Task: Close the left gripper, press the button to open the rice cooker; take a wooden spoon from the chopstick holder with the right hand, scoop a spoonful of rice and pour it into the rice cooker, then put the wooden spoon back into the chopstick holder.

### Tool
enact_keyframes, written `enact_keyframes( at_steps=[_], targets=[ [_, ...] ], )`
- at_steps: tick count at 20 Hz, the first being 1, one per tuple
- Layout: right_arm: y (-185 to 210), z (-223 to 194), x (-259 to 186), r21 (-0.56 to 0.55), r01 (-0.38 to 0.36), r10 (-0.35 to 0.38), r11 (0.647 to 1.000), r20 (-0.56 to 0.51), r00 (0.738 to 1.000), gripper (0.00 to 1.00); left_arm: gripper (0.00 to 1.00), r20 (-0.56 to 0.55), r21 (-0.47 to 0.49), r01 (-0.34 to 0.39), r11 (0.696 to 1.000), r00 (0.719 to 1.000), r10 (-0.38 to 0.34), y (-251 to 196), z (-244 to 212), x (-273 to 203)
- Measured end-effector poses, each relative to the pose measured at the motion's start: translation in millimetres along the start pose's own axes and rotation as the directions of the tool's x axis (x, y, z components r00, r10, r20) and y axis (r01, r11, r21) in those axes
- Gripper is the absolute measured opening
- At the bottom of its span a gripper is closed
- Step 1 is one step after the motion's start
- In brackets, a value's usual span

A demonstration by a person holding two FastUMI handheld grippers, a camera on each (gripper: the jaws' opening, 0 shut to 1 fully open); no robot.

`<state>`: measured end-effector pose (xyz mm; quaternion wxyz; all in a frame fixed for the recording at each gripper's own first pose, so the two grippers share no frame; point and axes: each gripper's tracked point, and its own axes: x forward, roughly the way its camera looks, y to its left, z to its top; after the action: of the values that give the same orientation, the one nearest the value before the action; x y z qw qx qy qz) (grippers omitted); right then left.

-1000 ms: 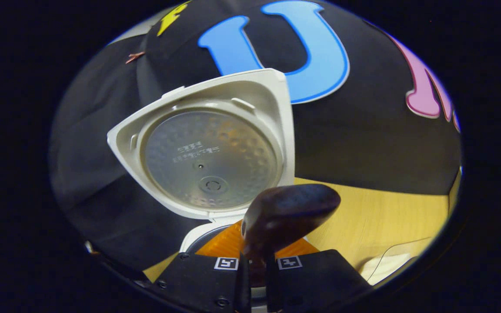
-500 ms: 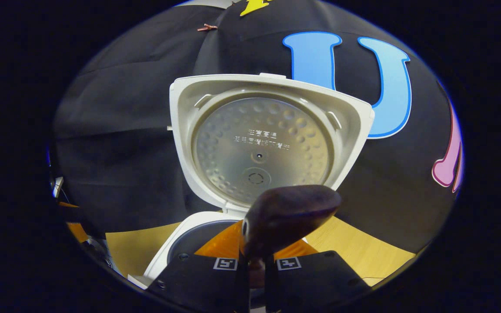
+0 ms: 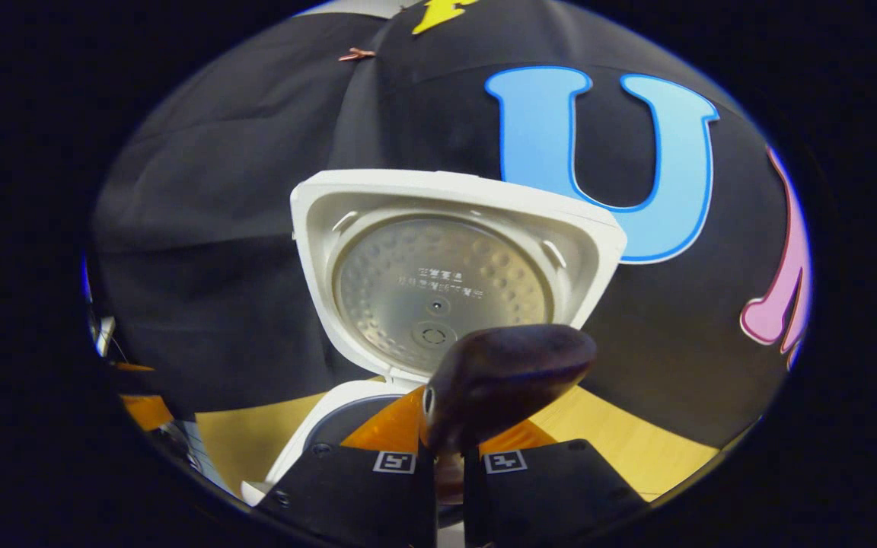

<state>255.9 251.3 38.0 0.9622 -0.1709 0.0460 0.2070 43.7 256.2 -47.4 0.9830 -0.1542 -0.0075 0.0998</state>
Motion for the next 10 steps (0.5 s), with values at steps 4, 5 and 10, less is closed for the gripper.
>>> enact_keyframes(
  at_steps=[4,5,10],
  targets=[
    [-17,28,-21,0.193,-0.015,0.013,0.981,0.014,1.0,0.18,0.96,0.018,0.014,0.031,0.999,0.999,-0.031,-19,11,0],
    [-25,35,-27,0.213,-0.008,0.002,0.977,0.027,1.0,0.18,0.96,0.018,0.02,0.042,0.999,0.999,-0.042,-25,13,0],
    [-63,48,-61,0.337,0.033,-0.046,0.941,0.031,0.998,0.18,0.96,0.018,0.058,0.112,0.992,0.993,-0.113,-64,22,1]
  ],
)
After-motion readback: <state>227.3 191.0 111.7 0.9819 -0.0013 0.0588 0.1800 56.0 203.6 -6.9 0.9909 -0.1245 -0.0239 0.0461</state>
